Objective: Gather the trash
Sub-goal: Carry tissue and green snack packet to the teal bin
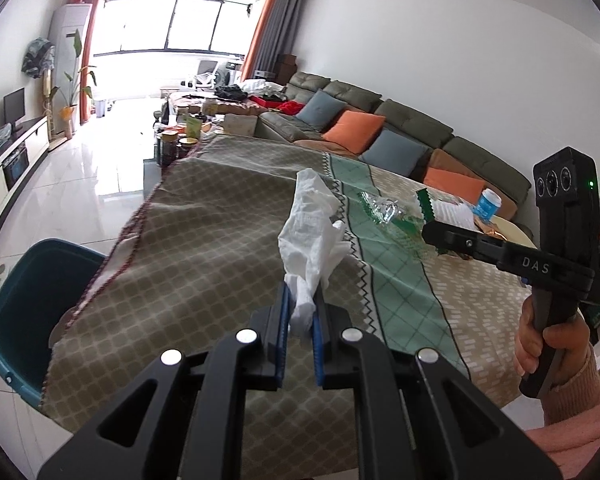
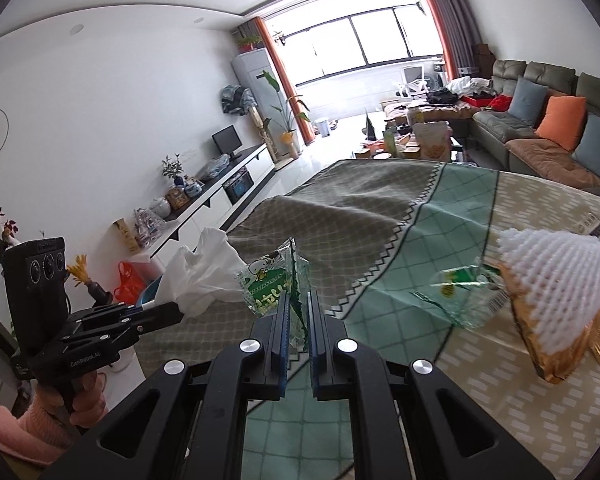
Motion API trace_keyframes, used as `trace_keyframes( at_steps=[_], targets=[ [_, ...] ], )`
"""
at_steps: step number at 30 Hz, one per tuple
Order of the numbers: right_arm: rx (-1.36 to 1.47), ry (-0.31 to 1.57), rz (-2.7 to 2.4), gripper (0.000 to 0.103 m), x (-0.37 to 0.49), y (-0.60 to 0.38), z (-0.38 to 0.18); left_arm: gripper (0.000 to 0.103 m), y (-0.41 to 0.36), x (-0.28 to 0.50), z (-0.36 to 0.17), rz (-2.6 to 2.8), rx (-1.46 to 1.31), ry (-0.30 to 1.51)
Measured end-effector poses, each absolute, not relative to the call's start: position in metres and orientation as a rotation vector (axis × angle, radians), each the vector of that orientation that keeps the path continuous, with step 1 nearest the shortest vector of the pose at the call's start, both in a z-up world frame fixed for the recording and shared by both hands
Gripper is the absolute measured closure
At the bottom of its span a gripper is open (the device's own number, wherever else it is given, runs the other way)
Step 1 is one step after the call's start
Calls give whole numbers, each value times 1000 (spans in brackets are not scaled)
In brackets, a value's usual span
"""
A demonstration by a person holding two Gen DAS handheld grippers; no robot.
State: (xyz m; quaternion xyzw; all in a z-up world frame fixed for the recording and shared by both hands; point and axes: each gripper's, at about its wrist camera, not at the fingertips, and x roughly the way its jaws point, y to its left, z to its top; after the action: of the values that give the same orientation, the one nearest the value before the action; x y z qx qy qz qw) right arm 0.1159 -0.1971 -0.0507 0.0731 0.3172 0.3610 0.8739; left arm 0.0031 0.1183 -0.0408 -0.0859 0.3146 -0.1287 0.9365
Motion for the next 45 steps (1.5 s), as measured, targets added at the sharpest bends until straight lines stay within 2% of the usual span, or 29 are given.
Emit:
trace_keyframes(
  at_steps=[45],
  targets=[
    [20, 724, 1043, 95, 121, -51, -48, 91, 228, -29, -37, 55, -288, 602]
  ],
)
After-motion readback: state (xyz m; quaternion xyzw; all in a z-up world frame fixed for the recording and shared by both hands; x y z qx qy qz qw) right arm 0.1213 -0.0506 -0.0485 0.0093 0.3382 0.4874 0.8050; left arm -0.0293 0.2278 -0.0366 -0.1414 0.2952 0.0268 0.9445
